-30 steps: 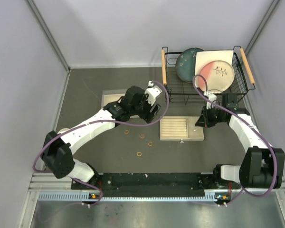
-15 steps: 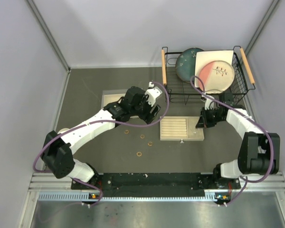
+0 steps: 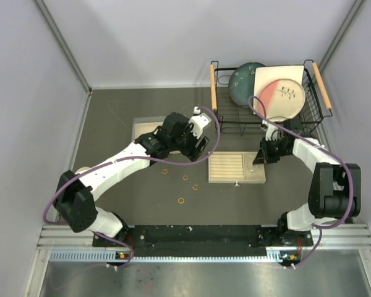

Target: Organize the mixed jewelry

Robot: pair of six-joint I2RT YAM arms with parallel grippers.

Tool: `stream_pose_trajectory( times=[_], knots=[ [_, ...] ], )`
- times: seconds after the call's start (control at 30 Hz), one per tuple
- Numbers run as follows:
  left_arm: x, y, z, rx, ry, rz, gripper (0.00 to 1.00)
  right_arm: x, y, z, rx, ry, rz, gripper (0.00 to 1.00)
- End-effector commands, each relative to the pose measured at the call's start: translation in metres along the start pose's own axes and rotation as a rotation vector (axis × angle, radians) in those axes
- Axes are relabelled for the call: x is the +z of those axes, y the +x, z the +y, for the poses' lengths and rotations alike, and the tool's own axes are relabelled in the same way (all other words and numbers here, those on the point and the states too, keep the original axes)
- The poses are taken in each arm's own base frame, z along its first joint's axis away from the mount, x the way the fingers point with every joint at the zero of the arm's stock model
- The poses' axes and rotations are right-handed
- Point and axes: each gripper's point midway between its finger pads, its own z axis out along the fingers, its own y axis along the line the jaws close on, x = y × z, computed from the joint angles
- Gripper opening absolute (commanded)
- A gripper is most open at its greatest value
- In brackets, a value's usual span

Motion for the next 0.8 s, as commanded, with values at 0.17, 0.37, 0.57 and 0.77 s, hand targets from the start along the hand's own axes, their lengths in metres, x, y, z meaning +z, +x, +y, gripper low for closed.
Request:
stream_pose_trajectory(
  times=[0.17, 0.37, 0.57, 0.77],
  knots=[
    [0.004, -0.009, -0.002, -0.006, 0.019, -0.041, 0.74, 0.003, -0.017, 0.000, -0.011, -0.029, -0.048, 0.00],
    [0.005, -0.009, -0.003, -0.009, 0.024, -0.040, 0.74, 0.007, -0.014, -0.005, -0.003, -0.014, -0.033, 0.03],
    [0.004, -0.009, -0.003, -0.006, 0.024, -0.042, 0.74, 0.005, -0.014, -0.012, -0.005, 0.032, -0.031, 0.18],
    [0.003, -0.007, -0.002, 0.003, 0.019, -0.038, 0.74, 0.000, -0.015, -0.016, -0.015, 0.072, -0.038, 0.33]
  ],
)
